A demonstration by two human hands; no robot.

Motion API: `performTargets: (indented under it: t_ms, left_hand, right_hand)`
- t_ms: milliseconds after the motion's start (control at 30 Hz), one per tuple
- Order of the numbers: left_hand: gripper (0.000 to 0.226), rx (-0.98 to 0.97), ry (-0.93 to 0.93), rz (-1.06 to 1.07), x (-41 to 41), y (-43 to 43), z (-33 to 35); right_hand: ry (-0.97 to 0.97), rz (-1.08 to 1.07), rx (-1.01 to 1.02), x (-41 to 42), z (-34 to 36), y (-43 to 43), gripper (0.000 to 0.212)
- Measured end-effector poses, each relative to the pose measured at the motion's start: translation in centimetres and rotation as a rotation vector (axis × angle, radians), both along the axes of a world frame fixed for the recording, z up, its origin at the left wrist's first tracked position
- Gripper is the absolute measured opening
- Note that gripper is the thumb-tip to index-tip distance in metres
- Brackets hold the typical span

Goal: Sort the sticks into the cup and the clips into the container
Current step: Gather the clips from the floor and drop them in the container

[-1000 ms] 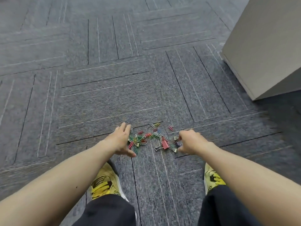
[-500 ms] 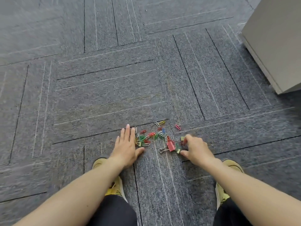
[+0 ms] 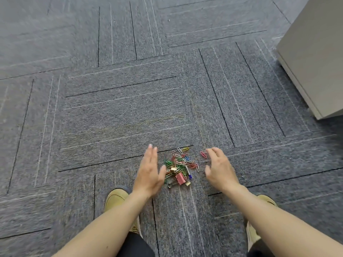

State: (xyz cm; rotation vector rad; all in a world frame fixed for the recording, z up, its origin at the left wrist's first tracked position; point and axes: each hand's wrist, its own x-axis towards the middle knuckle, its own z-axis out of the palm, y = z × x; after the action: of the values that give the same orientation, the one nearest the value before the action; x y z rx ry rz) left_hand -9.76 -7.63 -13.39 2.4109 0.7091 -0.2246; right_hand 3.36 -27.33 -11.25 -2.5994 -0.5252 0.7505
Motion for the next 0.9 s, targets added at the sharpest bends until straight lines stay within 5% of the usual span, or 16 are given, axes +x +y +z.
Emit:
performTargets:
  t_ms: [100, 233, 400, 533, 667, 767, 900]
  left_hand:
    - [0.076, 0.002, 0.165, 0.074, -1.6, -0.8, -0.4]
    - [0.074, 0.004, 0.264, -0.112, -2.2, -3.6, -0.9]
    - [0.076, -0.164, 0.156, -0.410, -1.0, -3.9, -0.3]
    - [0.081, -0.223, -0.017, -0.223, -0.5, -2.1, 0.0]
    - [0.091, -0.102, 0.093, -0.243, -0.4, -0.6, -0.1]
    - [0.107, -0.010, 0.144, -0.484, -1.0, -1.2, -0.4]
    - [0.114, -0.047, 0.120, -0.507, -1.1, -2.3, -0.7]
  right_hand:
    - [0.043, 0.056, -0.072, -0.7, -0.4, -0.2, 0.067]
    - [0.091, 0.231, -0.038, -3.6, -1.0, 0.4, 0.074]
    - [0.210, 0.315, 0.156, -3.5, -0.7, 0.9, 0.068]
    - [-0.057, 0.095, 0.101, -2.8, -0.5, -0.5, 0.043]
    - [0.072, 0.050, -0.064, -2.8, -0.5, -1.5, 0.025]
    - [0.129, 0.116, 0.003, -2.9, -0.6, -1.1, 0.030]
    - [0.276, 0.186, 0.175, -2.9, 0.0, 0.1, 0.045]
